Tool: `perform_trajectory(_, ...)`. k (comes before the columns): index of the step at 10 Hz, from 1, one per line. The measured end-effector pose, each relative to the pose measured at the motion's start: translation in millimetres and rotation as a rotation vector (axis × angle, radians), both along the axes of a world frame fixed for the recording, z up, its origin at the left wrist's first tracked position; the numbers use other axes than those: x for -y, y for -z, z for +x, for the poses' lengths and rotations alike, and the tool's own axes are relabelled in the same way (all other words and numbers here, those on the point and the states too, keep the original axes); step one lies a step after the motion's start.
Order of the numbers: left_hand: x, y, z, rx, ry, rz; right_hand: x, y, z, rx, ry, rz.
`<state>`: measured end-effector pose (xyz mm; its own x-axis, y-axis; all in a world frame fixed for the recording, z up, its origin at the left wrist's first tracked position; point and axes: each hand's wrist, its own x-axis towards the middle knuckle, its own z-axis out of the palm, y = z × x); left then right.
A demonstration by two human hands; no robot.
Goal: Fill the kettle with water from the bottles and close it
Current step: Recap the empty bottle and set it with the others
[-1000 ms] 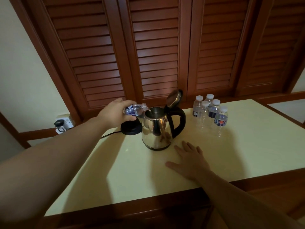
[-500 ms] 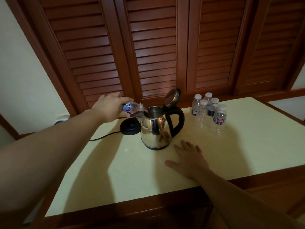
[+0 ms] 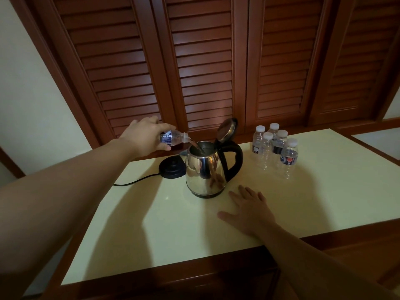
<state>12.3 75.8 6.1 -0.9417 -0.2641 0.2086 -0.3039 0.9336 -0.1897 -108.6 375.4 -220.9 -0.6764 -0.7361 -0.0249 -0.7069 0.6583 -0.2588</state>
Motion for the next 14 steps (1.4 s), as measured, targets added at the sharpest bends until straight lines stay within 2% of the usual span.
perform_trajectory(6, -9.4, -25.1, -13.0, 0.031, 0.050, -0.152, 0.0, 0.9, -1.0, 0.004, 0.008, -0.003)
perform_trajectory(11, -30.3, -63.9, -27.2, 0.211, 0.165, -0.442, -2.1, 3.0, -1.9, 0.006, 0.000, -0.032)
perform_trajectory(14, -33.6, -60.9, -37.0, 0.253, 0.217, -0.570, -2.5, 2.0, -1.6, 0.010, -0.007, -0.033)
